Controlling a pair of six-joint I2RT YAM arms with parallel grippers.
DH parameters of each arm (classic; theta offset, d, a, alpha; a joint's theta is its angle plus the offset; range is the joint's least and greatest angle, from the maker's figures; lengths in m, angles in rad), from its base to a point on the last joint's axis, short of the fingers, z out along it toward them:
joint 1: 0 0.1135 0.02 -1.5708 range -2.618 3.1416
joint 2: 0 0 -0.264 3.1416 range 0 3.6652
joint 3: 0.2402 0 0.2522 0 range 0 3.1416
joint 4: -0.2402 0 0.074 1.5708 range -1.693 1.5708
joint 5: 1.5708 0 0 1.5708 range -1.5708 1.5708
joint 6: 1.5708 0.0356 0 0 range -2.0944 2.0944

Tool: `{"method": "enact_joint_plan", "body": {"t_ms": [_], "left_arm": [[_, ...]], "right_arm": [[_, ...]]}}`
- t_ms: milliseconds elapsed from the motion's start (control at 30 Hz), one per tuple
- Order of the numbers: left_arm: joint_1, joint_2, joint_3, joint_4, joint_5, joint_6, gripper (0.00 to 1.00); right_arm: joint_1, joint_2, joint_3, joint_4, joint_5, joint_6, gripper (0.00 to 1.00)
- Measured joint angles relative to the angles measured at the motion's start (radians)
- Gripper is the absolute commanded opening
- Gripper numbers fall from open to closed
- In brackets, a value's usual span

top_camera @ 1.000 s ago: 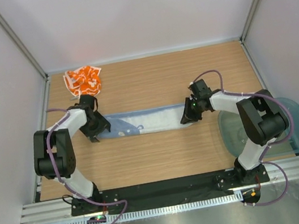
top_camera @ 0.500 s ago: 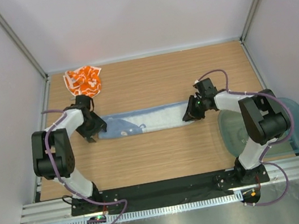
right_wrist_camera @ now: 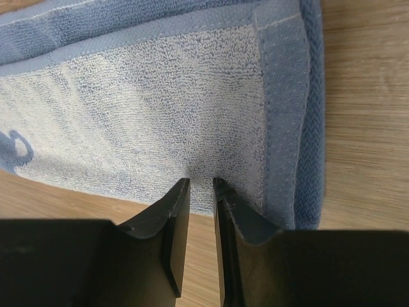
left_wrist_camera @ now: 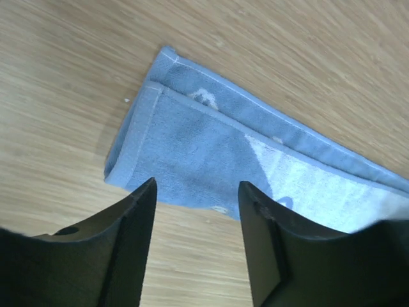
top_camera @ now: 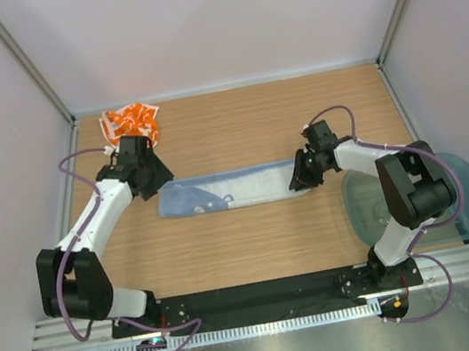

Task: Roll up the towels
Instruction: Fold the towel

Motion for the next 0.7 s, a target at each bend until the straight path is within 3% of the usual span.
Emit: {"method": "enact_joint_plan", "body": {"t_ms": [67, 433, 700], "left_arm": [[0.001, 0.014, -0.02, 0.033, 0.014, -0.001, 0.46], [0.009, 0.239, -0.111, 0.128, 0.069, -0.002, 0.43], [0.08, 0.244, -0.115, 0.148, 0.068, -0.027, 0.43]], "right_arm": [[0.0, 0.0, 0.006, -0.013, 0.011, -0.003, 0.28], [0.0, 0.0, 0.016, -0.043, 0.036, -0.011, 0.28], [-0.005, 0.014, 0.022, -0.044, 0.034, -0.01, 0.29]]}}
